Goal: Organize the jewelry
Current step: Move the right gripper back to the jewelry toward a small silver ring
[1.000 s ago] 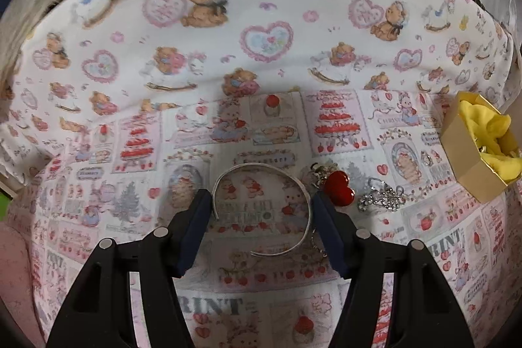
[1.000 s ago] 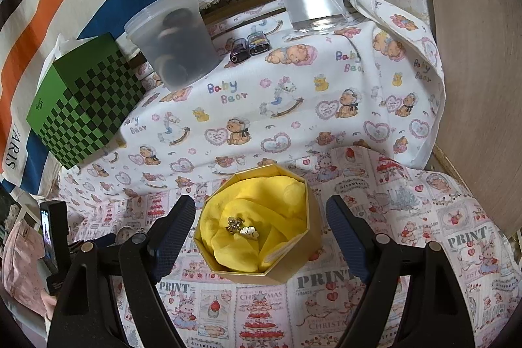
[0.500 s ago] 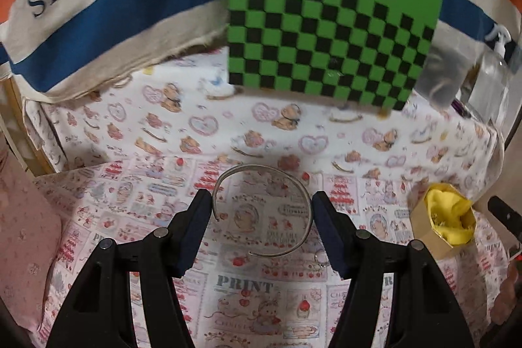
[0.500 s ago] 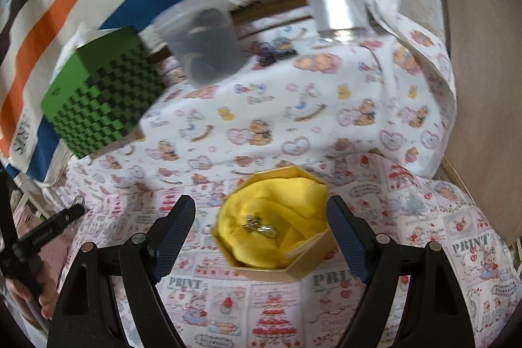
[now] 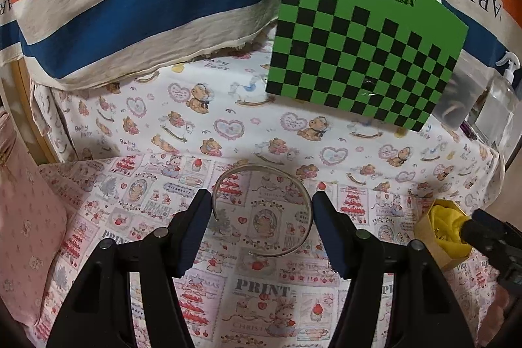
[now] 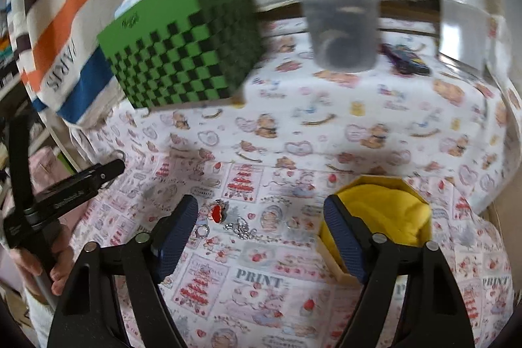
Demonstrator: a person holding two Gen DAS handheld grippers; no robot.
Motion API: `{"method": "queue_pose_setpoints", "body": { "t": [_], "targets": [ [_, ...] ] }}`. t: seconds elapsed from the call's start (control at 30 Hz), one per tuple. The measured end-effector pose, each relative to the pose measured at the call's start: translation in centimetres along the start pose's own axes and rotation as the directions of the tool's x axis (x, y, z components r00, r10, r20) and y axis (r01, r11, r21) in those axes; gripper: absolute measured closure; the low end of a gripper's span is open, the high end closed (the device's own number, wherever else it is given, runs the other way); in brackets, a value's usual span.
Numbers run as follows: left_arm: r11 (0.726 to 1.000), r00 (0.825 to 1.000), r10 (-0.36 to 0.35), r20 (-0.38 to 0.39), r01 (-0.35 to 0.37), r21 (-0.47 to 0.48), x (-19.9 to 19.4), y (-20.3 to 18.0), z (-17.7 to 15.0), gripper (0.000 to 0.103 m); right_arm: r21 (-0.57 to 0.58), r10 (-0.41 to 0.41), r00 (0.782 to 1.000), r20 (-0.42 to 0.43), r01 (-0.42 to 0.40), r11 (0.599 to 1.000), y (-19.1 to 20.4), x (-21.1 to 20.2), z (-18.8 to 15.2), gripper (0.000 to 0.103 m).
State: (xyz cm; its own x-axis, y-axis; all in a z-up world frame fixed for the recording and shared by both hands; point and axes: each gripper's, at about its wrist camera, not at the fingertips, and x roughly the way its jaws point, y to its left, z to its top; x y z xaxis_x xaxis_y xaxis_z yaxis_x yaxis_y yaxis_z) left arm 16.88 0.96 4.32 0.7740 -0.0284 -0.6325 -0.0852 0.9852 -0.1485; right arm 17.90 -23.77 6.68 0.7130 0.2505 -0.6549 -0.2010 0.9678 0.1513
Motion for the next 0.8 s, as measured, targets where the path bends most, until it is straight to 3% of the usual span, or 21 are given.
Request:
{"method": "queue_pose_setpoints", "body": {
  "t": [0.13,0.37,0.5,0.8],
  "targets": [
    [1.0,1.0,0.006,-0.015,-0.007,-0.014,0.6,0.4,-0.1,0.041,-0.002,-0.012,0.998,-0.064,0.012,1.0,1.2,2.3,0.6,0.033],
    [1.0,1.0,0.013,-0.025,-0.014,-0.025,0.9,0.6,-0.2,0.041,-0.094,-0.157,0.964,-0.216,0.139,0.986,1.6,7.4,-0.2,0.064],
    [1.0,1.0,0.011,-0.023,-0.012,-0.021,0.8,0.4,-0.2,0.041,-0.086,-0.201,0.947,-0.252,0.185,0.979,0.5,9.2,-0.9,0.072],
    [1.0,1.0,0.007,-0.026,-0.007,-0.007,0.8,0.1,-0.3,0.041,-0.098,-0.231,0.933,-0.275,0.212,0.972,-0.5,11.0,-1.7,0.079]
  ]
}}
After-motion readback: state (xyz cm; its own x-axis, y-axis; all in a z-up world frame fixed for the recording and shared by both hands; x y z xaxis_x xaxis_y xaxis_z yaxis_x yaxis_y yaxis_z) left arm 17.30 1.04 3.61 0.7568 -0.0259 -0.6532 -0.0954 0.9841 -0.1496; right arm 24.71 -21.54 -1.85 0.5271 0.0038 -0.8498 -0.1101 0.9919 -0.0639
